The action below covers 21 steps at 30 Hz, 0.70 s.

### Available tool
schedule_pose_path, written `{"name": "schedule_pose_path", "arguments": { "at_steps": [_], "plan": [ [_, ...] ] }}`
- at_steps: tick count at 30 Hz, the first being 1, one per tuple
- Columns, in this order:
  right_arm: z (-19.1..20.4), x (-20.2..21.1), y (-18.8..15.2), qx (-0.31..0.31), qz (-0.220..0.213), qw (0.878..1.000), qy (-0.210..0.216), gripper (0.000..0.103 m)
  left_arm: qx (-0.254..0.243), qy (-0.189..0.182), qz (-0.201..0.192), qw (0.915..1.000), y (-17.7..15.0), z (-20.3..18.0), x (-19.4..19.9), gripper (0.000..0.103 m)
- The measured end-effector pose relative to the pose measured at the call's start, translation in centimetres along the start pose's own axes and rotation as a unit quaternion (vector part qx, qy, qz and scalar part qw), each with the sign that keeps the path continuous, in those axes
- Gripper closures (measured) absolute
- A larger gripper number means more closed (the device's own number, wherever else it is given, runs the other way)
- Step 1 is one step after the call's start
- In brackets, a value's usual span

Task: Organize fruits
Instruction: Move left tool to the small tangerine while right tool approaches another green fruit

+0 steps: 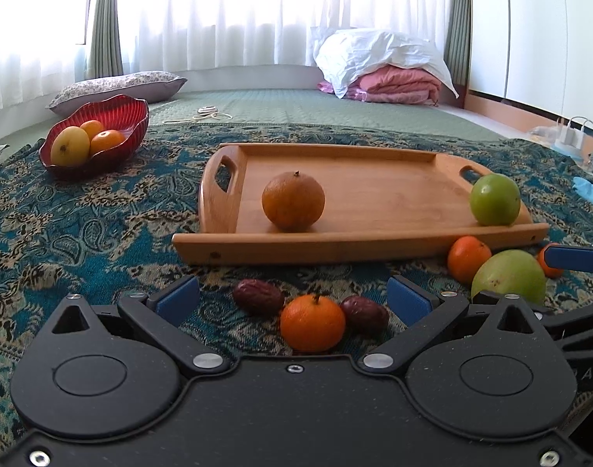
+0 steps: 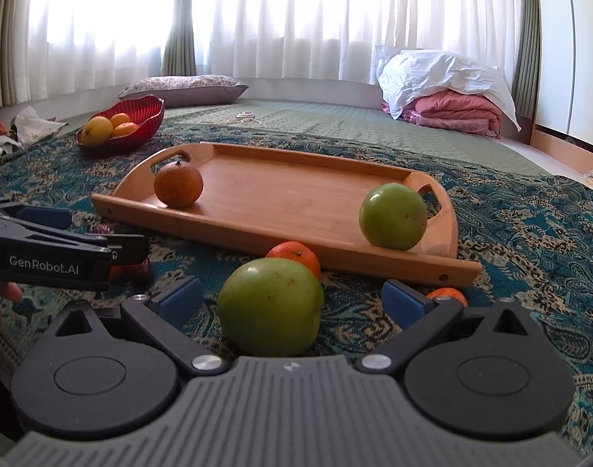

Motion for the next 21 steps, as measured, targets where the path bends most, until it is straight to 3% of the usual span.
{"name": "schedule_pose_path", "arguments": {
  "at_steps": [8,12,21],
  "plan": [
    [1.1,-0.5,-1.0,0.016,0.013,1.0,0.004,0.0,-0.009,-0.007,0.004,0.9999,-0.7,-0.2,0.3,0.001],
    [1.5,-0.6,-1.4,0.024,0.016,1.0,-0.001,0.0,-0.014,-0.011,0.005,0.9998,-1.0,-0.4,0.5,0.007],
    [1.1,-0.5,-1.4,0.004,0.005,1.0,-0.009,0.0,-0.03,-0.015,-0.006,0.9994,-1.5,-0.6,2.0,0.041]
  ]
}}
Point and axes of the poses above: each gripper's, at about its wrist camera, not at the fingertips, and x roughly against the way its jaws point, z to its left, y to its top, the point moved 2 cm from there along -x, roughly the way its jaws point, and after that the axes turned 11 degrees about y, right-handed, at the moved point
